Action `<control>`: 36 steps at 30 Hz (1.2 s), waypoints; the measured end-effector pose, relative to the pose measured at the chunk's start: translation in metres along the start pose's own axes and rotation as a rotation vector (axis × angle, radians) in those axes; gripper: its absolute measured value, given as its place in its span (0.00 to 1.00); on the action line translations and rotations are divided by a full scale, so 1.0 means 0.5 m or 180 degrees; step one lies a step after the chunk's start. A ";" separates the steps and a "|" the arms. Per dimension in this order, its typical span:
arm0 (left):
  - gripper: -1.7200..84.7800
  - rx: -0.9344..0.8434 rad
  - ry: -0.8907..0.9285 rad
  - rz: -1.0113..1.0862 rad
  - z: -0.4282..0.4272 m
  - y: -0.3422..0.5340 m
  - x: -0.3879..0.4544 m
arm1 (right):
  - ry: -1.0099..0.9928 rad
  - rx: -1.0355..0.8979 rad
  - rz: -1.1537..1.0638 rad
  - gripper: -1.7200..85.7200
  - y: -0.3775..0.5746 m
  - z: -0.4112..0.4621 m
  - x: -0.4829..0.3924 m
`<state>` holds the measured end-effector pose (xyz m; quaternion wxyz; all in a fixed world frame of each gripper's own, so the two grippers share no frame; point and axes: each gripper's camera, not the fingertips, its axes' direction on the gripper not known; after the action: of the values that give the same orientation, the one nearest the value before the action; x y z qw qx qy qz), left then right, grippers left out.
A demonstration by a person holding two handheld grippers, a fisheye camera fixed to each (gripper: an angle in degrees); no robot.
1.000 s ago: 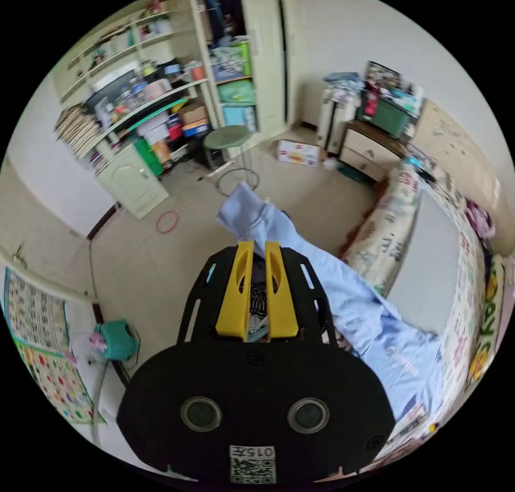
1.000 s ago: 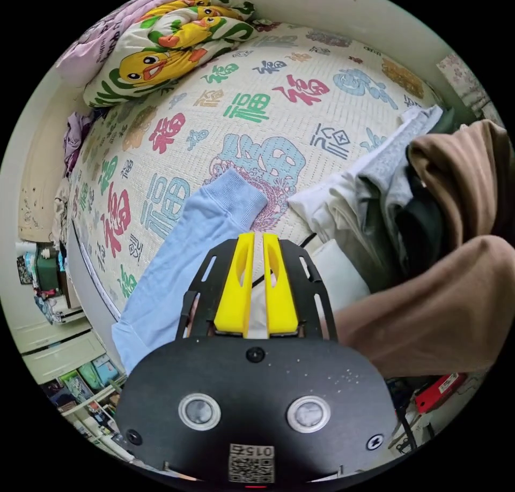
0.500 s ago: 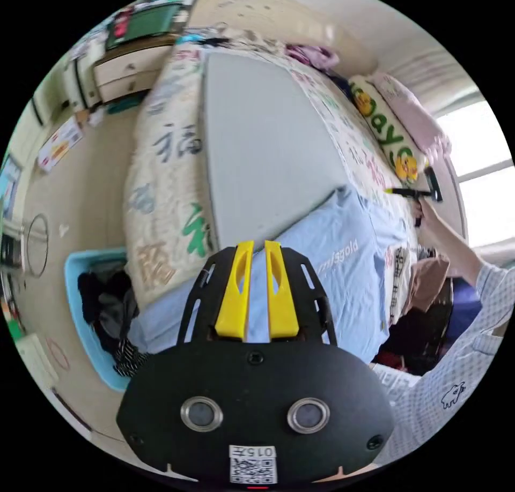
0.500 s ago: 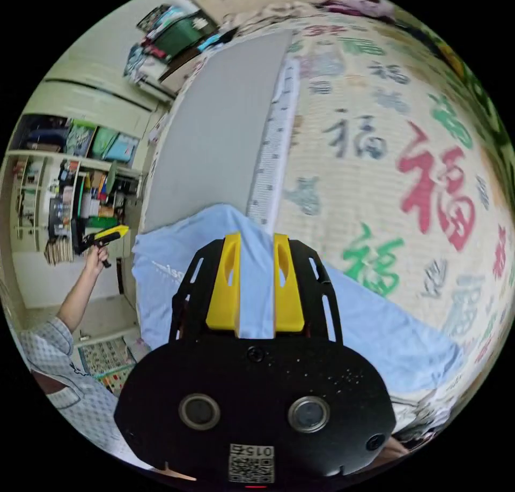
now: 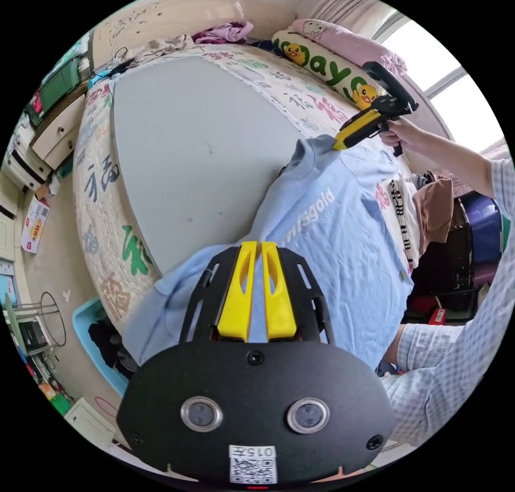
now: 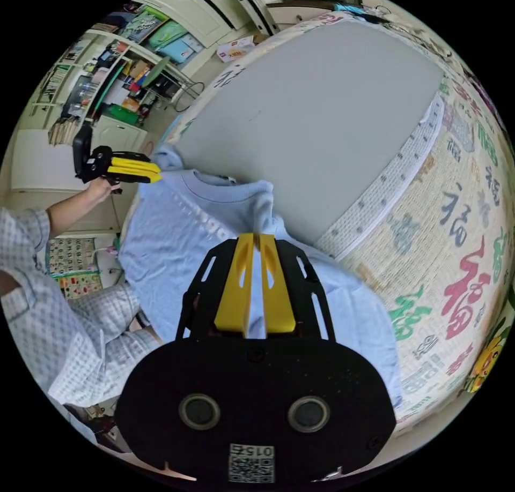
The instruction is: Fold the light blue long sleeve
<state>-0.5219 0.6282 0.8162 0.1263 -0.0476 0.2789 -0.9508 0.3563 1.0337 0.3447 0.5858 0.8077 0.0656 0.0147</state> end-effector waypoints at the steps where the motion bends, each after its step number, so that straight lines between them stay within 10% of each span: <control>1: 0.04 0.0004 0.0028 -0.0049 0.006 0.030 0.018 | -0.0149 -0.0045 0.0039 0.04 0.044 0.018 -0.014; 7: 0.06 -0.0306 0.0951 -0.0473 0.071 0.114 0.020 | -0.0316 -0.0551 0.0630 0.06 0.208 0.187 -0.042; 12: 0.10 0.0256 0.0359 -0.0241 -0.009 0.049 0.002 | -0.0159 0.0051 0.0642 0.15 0.223 0.170 -0.068; 24: 0.06 -0.1003 0.0972 0.1144 0.207 -0.164 0.013 | 0.0653 -0.0652 -0.0885 0.07 0.170 0.373 -0.245; 36: 0.03 0.0384 -0.0163 -0.0436 0.019 -0.107 -0.158 | 0.0987 0.0191 0.0240 0.05 -0.088 0.219 -0.063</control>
<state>-0.4559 0.6880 0.8517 0.0708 -0.0832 0.2139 -0.9707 0.3320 0.9399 0.2704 0.5433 0.8148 0.1252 0.1591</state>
